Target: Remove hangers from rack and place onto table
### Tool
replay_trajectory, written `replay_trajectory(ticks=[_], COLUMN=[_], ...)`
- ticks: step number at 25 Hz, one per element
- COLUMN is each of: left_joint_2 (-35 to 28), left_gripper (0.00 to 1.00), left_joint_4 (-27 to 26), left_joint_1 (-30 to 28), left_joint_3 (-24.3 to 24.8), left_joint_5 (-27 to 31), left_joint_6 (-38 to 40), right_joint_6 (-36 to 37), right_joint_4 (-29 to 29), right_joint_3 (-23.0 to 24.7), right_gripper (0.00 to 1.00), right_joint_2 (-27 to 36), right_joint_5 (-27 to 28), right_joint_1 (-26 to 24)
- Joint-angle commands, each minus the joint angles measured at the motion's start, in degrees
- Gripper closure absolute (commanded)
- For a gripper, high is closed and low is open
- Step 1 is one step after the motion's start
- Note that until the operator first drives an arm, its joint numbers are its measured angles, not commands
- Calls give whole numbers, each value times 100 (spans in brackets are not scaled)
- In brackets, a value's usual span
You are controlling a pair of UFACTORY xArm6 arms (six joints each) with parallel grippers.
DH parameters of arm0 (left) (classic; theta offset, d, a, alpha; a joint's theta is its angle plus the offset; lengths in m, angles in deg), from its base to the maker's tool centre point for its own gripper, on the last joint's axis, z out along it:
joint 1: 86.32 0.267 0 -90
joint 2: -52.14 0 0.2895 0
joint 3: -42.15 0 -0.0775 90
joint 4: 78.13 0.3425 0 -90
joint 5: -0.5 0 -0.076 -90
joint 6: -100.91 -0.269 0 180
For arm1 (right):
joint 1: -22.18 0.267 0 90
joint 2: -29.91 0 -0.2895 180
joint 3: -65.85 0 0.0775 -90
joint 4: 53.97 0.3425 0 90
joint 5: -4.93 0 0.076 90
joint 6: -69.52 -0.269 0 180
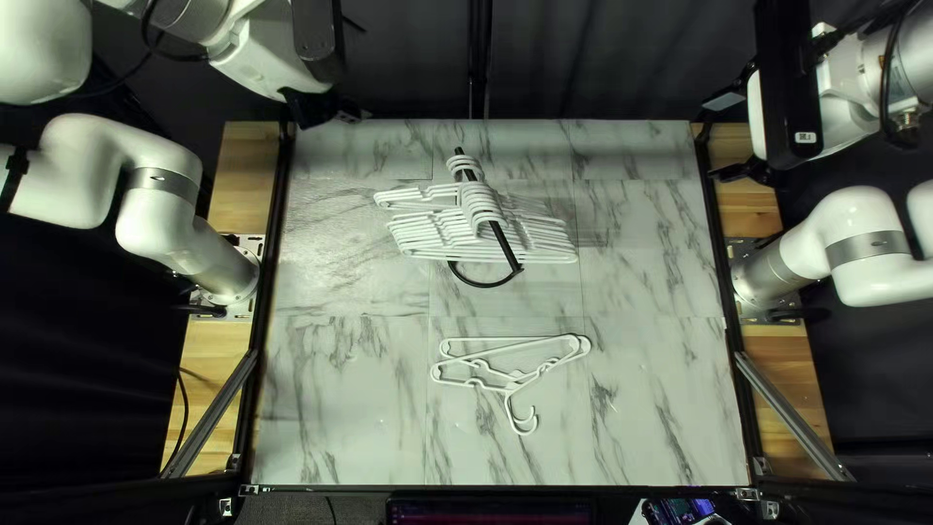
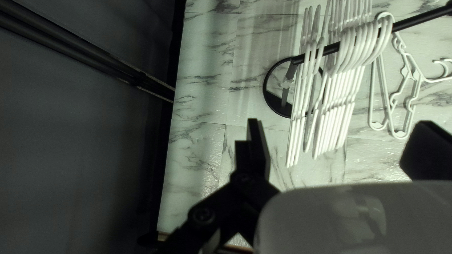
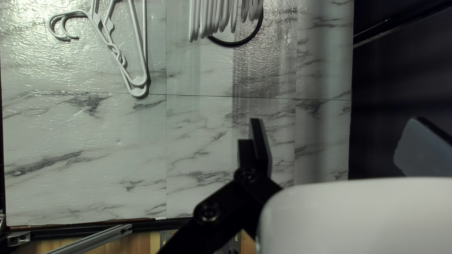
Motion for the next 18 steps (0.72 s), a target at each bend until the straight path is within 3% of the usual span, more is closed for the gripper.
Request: replay_trajectory(ticks=[1,6,11,18], left_joint_2=[0,0,0,0], left_gripper=[0,0,0,0], left_joint_4=[0,0,0,0], left_joint_1=[0,0,0,0], left_joint_3=[0,0,0,0], left_joint_5=[0,0,0,0], left_joint_6=[0,0,0,0], right_joint_6=[0,-45,-1117,-2303], right_joint_4=[0,148,-27,-273], right_joint_3=[0,53,130,-115], right_gripper=[0,0,0,0], right_joint_2=[0,-295,-1164,-2505], right_joint_5=[0,-106,-310,-703], right_joint_1=[0,12,595,1279])
